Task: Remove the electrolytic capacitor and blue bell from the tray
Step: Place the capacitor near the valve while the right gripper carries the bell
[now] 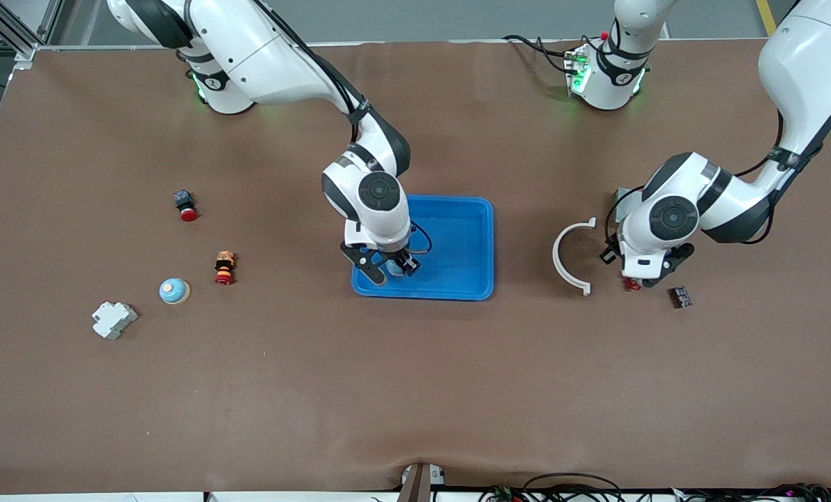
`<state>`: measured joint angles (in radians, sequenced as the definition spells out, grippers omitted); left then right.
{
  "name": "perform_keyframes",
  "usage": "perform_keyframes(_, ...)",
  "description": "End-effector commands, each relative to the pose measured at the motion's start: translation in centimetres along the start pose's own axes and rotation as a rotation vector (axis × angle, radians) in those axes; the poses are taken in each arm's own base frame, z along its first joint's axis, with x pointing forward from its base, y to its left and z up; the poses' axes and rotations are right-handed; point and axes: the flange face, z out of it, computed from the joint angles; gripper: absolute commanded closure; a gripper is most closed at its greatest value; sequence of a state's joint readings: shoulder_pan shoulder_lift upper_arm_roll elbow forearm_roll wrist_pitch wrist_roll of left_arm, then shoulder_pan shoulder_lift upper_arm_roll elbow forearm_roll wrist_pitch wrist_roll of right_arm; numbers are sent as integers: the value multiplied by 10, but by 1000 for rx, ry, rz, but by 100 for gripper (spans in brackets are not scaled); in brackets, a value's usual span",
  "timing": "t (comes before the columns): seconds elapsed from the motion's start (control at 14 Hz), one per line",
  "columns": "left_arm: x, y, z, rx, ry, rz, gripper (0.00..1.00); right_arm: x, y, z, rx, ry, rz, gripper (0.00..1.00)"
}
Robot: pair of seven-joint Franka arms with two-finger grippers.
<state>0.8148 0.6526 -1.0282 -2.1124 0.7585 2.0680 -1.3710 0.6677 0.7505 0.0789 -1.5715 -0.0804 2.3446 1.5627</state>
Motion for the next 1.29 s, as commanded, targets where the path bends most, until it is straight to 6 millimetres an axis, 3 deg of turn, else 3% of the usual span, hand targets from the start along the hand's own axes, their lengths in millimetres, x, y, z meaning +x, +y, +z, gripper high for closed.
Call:
perform_keyframes(0.0,3,2,10,-50,17,18,100,3,-2,-20,-47,6,-26,100)
perform_keyframes(0.07,4,1,18,-51,16,27,100,2,-1,-25,-82,1,-36,100)
perform_keyframes(0.14,3,3,23,-48,25,45,100,6,-3,-43,-112,1,-41,100)
perform_keyframes(0.29,3,3,26,-47,28,50,100,25,3,-73,-162,-24,-76,100)
perform_keyframes(0.36,4,3,26,-48,27,45,85,38,7,-92,-163,-43,-93,100)
perform_keyframes(0.43,4,4,25,-55,29,42,31,52,13,-104,-181,-54,-125,100)
perform_keyframes(0.5,5,4,24,-61,30,29,0,68,19,-114,-204,-63,-148,100)
perform_keyframes(0.64,7,4,18,-63,35,15,0,103,34,-133,-237,-80,-224,100)
perform_keyframes(0.79,7,5,6,-65,58,17,0,157,54,-149,-237,-100,-297,100)
perform_keyframes(1.0,1,19,-30,-95,98,36,0,228,84,-174,-210,-122,-387,100)
perform_keyframes(1.21,-1,33,-82,-101,108,51,0,286,112,-178,-194,-133,-457,100)
